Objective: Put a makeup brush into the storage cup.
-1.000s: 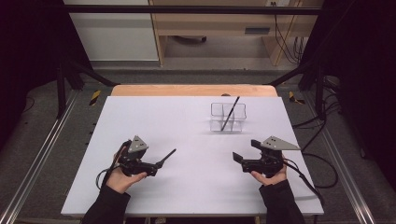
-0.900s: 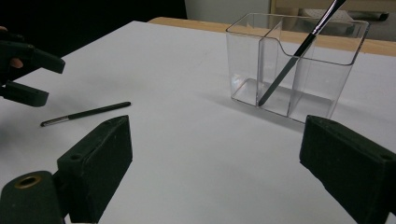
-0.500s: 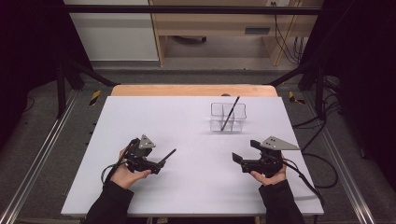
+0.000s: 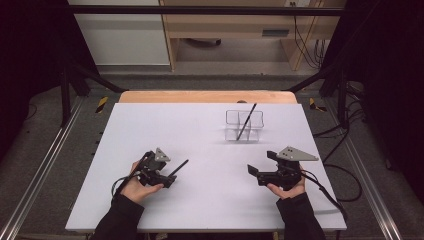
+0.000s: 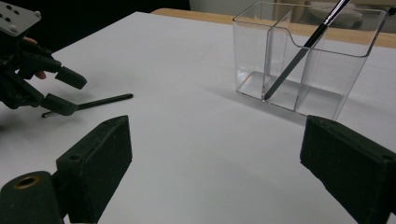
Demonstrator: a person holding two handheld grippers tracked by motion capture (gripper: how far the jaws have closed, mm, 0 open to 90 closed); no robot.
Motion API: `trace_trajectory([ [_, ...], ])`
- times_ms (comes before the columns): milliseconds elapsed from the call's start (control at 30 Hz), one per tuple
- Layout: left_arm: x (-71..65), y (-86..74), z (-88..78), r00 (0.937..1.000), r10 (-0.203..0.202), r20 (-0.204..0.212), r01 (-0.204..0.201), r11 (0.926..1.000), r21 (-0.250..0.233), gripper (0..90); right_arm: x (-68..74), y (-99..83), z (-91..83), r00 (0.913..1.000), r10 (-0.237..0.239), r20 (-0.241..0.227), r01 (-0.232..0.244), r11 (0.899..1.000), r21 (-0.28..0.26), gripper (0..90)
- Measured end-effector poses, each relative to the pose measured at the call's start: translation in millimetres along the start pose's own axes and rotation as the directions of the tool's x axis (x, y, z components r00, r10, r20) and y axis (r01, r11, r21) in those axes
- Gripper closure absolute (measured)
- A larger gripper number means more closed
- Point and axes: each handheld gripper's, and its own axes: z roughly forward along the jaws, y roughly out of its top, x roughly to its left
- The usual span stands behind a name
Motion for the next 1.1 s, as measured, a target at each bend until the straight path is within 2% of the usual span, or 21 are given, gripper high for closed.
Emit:
trace_trajectory([
  [267,0.8,-0.5,3.1,0.9997,-0.01,0.021,0.01,0.9991,0.041,53.2,0.3,-0.3,0.7,1.0,0.0,-0.001,0.0,1.0,0.003,9.7],
  [367,1.5,-0.2,3.0,0.9988,-0.017,0.046,0.015,0.9988,0.046,59.2,0.3,-0.4,0.7,1.0,-0.002,0.0,0.002,1.0,0.007,9.7],
  [633,-0.3,0.4,2.4,0.9976,-0.008,0.068,0.004,0.9986,0.053,71.6,0.4,-0.8,1.8,1.0,-0.003,-0.005,0.003,1.0,0.011,9.7],
  [900,1.3,0.5,2.1,0.9972,-0.013,0.074,0.009,0.9982,0.059,82.3,1.0,-1.5,2.9,1.0,-0.001,-0.006,0.002,1.0,0.019,9.8],
  [1100,1.4,0.4,1.9,0.997,0.008,0.077,-0.012,0.9983,0.056,82.8,1.0,-1.6,3.2,1.0,-0.003,-0.006,0.003,1.0,0.019,9.8],
])
